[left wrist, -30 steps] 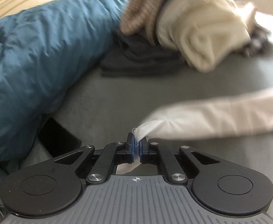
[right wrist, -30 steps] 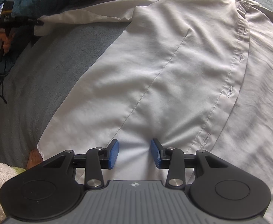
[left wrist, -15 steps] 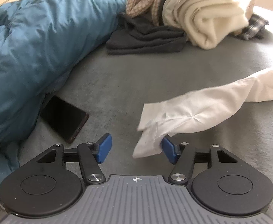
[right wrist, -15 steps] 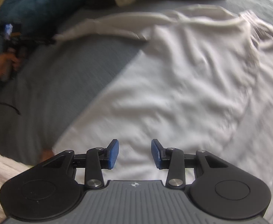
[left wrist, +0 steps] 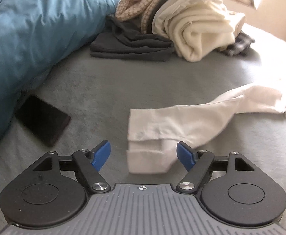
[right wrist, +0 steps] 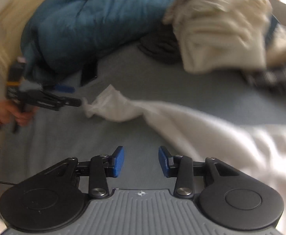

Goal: Fold clothes

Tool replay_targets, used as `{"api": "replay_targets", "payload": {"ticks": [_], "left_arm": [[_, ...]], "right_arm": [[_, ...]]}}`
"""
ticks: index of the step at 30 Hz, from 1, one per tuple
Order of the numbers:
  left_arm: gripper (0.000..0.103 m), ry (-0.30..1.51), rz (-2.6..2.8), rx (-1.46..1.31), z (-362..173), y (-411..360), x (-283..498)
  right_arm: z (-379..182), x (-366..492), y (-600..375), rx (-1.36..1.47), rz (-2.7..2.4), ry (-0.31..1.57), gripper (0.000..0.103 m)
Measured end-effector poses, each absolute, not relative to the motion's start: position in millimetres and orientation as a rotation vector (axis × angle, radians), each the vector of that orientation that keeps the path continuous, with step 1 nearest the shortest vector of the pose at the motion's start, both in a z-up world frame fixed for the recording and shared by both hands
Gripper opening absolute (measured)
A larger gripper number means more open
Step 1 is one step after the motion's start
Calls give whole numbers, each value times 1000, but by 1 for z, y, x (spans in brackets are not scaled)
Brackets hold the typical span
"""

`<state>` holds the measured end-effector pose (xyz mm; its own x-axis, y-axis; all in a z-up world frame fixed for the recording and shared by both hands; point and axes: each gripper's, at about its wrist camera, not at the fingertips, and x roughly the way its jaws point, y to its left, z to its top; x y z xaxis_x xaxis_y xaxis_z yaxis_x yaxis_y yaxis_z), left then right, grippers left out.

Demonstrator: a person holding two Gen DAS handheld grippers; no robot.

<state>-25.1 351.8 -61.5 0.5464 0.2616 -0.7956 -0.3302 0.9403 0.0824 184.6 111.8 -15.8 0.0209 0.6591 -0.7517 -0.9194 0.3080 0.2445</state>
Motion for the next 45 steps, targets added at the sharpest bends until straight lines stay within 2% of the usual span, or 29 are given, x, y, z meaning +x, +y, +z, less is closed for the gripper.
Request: {"api": "replay_targets", "payload": {"ticks": [6, 14, 16, 18, 19, 21, 22, 23, 24, 30, 34, 38, 41, 45], "left_arm": [[75, 971, 264, -4, -81, 375, 19], [72, 1019, 141, -2, -106, 389, 48], [63, 1010, 121, 8, -110, 384, 49], [46, 1001, 101, 23, -113, 379, 49], [42, 994, 93, 38, -113, 375, 49], [19, 984, 86, 68, -112, 369, 47], [13, 977, 89, 85, -111, 366, 47], [11, 960, 112, 108, -108, 363, 46], [8, 935, 139, 131, -103, 360, 45], [7, 675, 206, 213, -40, 335, 1], [12, 804, 71, 270, -41, 309, -37], [36, 1039, -7, 321, -74, 292, -66], [37, 1120, 18, 277, -86, 299, -78], [39, 1084, 170, 141, -76, 328, -81]], "right_arm": [[-42, 183, 169, -515, 1308, 809, 41], [-55, 189, 199, -552, 1321, 761, 41], [-59, 191, 201, -542, 1328, 781, 40], [-63, 191, 203, -548, 1331, 786, 39], [-64, 190, 203, -552, 1335, 786, 39], [-65, 188, 203, -558, 1343, 788, 37], [-65, 188, 203, -561, 1344, 788, 32], [-64, 187, 203, -565, 1338, 784, 5], [-62, 187, 202, -560, 1333, 780, 5], [-42, 183, 178, -474, 1379, 766, 4], [-47, 170, 170, -512, 1461, 828, 6], [-65, 158, 174, -600, 1490, 922, 8], [-69, 154, 174, -609, 1505, 972, 9], [-57, 171, 159, -510, 1488, 1018, 17]]}}
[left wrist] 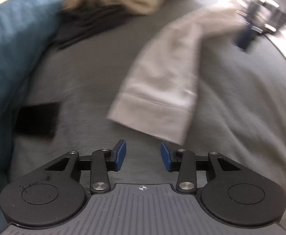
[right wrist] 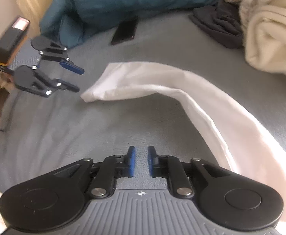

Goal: Fold clothes
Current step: 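Grasp the sleeve with the left gripper while the right gripper pinches the sleeve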

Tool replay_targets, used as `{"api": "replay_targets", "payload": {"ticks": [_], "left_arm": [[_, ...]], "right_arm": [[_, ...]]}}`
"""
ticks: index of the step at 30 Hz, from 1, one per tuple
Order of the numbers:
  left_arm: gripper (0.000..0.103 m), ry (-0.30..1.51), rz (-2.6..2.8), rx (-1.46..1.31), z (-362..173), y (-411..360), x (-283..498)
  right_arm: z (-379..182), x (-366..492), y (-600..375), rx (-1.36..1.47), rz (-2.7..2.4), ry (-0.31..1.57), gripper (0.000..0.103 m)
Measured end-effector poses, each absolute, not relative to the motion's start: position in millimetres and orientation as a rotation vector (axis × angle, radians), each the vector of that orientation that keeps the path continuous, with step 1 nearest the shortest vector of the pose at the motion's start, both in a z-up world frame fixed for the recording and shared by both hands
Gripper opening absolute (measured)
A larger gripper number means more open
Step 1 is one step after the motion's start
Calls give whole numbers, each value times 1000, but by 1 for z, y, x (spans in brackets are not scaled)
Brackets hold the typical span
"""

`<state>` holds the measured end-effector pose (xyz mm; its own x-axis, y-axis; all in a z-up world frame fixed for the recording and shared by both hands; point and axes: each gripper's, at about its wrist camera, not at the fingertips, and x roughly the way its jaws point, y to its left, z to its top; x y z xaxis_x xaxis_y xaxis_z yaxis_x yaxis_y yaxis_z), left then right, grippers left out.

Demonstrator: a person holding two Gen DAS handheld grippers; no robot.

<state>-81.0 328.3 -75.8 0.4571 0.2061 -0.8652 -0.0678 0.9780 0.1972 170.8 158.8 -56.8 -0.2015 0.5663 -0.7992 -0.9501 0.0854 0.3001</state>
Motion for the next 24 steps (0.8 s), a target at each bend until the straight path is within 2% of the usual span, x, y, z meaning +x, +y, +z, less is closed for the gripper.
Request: {"api": "replay_targets", "payload": {"ticks": [2, 4, 6, 7, 13, 14, 15, 16, 17, 18, 24], "left_arm": [[39, 1000, 253, 60, -61, 339, -74], [45, 934, 217, 28, -51, 331, -60], [59, 890, 144, 24, -45, 316, -43], [61, 890, 89, 62, -48, 302, -31], [61, 857, -77, 342, -87, 230, 4], [48, 864, -72, 367, -94, 223, 5], [31, 867, -63, 398, -98, 218, 4], [26, 867, -62, 438, -101, 214, 5], [11, 865, -66, 474, -103, 211, 4], [7, 859, -86, 495, -102, 210, -3], [4, 949, -191, 540, -99, 226, -24]], "right_arm": [[-49, 182, 146, -441, 1463, 1043, 18], [-43, 200, 130, -319, 1402, 1092, 21], [-40, 222, 109, -186, 1314, 1144, 27], [-39, 233, 98, -114, 1263, 1170, 29], [-44, 277, 28, 215, 1005, 1257, 30], [-45, 281, 17, 253, 975, 1263, 30], [-45, 283, 7, 283, 954, 1267, 30], [-45, 284, -3, 307, 939, 1269, 30], [-45, 285, -13, 332, 923, 1271, 30], [-45, 286, -24, 356, 907, 1273, 30], [-52, 289, -59, 464, 834, 1299, 30]]}}
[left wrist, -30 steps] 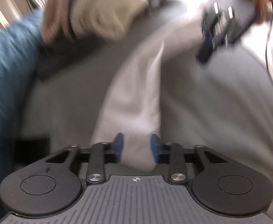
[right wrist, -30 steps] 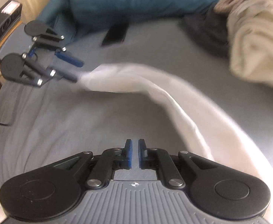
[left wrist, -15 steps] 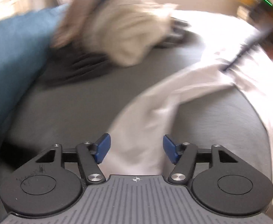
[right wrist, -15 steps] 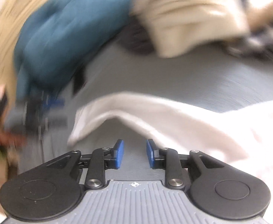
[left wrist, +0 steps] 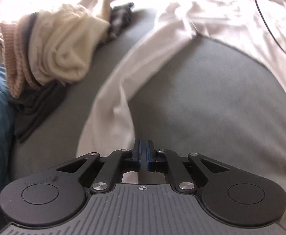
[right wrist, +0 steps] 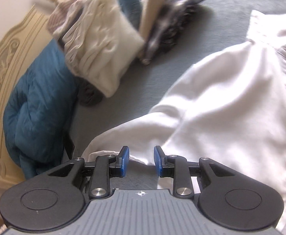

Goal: Fold clothes

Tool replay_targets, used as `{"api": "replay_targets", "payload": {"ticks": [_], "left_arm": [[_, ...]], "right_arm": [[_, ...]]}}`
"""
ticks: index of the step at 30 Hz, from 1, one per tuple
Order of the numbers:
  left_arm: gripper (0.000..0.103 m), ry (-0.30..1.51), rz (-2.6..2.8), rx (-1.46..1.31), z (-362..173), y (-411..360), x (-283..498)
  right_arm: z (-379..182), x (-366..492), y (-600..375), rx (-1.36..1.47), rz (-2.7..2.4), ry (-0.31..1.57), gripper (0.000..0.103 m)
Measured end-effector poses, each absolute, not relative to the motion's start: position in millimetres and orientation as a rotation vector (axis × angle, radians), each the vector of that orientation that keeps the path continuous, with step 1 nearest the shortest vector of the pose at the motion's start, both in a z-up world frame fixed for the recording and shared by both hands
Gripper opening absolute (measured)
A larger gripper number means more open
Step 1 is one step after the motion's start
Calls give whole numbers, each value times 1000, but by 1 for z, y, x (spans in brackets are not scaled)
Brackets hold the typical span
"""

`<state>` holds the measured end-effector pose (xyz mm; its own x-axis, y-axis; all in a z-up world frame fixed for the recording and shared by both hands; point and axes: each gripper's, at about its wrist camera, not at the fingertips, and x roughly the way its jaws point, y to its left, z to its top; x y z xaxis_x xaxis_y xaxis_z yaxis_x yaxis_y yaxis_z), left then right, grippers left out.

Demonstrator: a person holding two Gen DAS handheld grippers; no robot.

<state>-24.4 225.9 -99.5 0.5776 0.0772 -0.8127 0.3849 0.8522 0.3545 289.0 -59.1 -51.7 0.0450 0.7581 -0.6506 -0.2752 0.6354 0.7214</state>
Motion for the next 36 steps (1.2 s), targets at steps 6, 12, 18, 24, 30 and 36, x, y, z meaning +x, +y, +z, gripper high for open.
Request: {"api": "replay_targets", "payload": {"ticks": [6, 12, 18, 24, 30, 36], "left_arm": [[15, 1015, -139, 575, -101, 220, -23], [40, 950, -73, 677, -98, 201, -43], [43, 1047, 102, 287, -91, 239, -65], [46, 979, 279, -763, -106, 315, -99], [65, 761, 330, -1259, -131, 334, -98], [66, 582, 488, -1495, -151, 340, -95]], "right_arm": [[-70, 289, -62, 532, 816, 1339, 30], [-68, 280, -60, 527, 854, 1348, 30], [-70, 275, -63, 548, 859, 1357, 30], [-85, 265, -51, 647, 903, 1428, 30], [-121, 248, -8, 834, 921, 1576, 45], [-159, 243, 20, 1099, 802, 1618, 48]]}}
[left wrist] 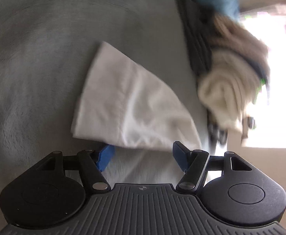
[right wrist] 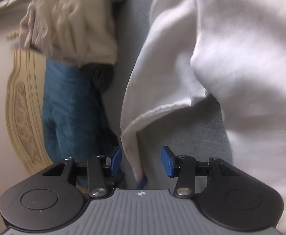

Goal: Fold clothes

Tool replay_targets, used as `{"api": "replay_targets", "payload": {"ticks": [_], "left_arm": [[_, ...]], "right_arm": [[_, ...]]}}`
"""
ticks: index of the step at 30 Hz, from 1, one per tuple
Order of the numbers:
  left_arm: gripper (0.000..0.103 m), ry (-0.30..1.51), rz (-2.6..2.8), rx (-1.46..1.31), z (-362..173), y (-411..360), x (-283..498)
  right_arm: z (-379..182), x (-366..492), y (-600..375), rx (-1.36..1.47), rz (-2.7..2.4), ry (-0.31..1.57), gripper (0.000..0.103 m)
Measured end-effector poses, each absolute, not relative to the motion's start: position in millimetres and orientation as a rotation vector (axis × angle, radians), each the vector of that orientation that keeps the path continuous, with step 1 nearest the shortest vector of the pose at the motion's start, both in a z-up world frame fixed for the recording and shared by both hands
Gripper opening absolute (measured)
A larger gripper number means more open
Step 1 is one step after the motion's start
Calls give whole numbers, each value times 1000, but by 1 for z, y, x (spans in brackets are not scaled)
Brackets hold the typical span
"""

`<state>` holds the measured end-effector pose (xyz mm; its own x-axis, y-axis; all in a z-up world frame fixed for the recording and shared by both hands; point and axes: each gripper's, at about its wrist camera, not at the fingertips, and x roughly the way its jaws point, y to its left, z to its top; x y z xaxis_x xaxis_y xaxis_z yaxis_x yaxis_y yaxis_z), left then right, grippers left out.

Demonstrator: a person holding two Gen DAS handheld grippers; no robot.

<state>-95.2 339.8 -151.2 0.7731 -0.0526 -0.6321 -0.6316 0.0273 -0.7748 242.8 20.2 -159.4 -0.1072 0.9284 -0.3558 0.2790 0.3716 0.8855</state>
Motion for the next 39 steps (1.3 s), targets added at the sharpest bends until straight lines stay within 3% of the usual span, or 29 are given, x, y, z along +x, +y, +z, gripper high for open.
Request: {"api": "replay_targets", "payload": {"ticks": [7, 10, 12, 13, 15, 18, 21, 26, 28, 29, 31, 33, 36, 39], "left_arm": [[66, 419, 658, -1479, -158, 334, -98], [57, 411, 696, -1409, -156, 334, -90], [34, 433, 727, -1305, -148, 338, -84], [29, 436, 735, -1248, -142, 344, -84], [13, 435, 746, -1145, -132, 353, -82], [10, 423, 771, -1024, -118, 360, -86], [8, 466, 805, -980, -122, 361, -85], [8, 518, 843, -903, -130, 354, -87], [16, 550, 850, -903, -131, 353, -93], [24, 562, 852, -909, -132, 354, -94], [28, 563, 851, -905, -130, 355, -98], [40, 578, 879, -875, -124, 354, -101], [44, 580, 932, -821, -113, 349, -111], [44, 575, 978, -707, -99, 332, -115]], "right_arm": [[-173, 247, 33, 1233, 682, 1570, 53], [-180, 248, 38, 1227, 627, 1570, 53], [-182, 247, 41, 1216, 602, 1559, 48], [-181, 247, 42, 1201, 598, 1551, 46], [-178, 248, 44, 1151, 598, 1537, 32], [-176, 250, 46, 1070, 597, 1533, 17], [-180, 251, 45, 1050, 595, 1533, 11], [-186, 249, 42, 1062, 611, 1565, 12], [-189, 249, 38, 1072, 617, 1591, 13], [-188, 247, 35, 1060, 625, 1593, 14], [-182, 245, 29, 1004, 643, 1598, 17], [-173, 243, 22, 929, 666, 1600, 25], [-153, 241, 11, 796, 705, 1590, 34], [-126, 247, -4, 687, 756, 1537, 34]]}}
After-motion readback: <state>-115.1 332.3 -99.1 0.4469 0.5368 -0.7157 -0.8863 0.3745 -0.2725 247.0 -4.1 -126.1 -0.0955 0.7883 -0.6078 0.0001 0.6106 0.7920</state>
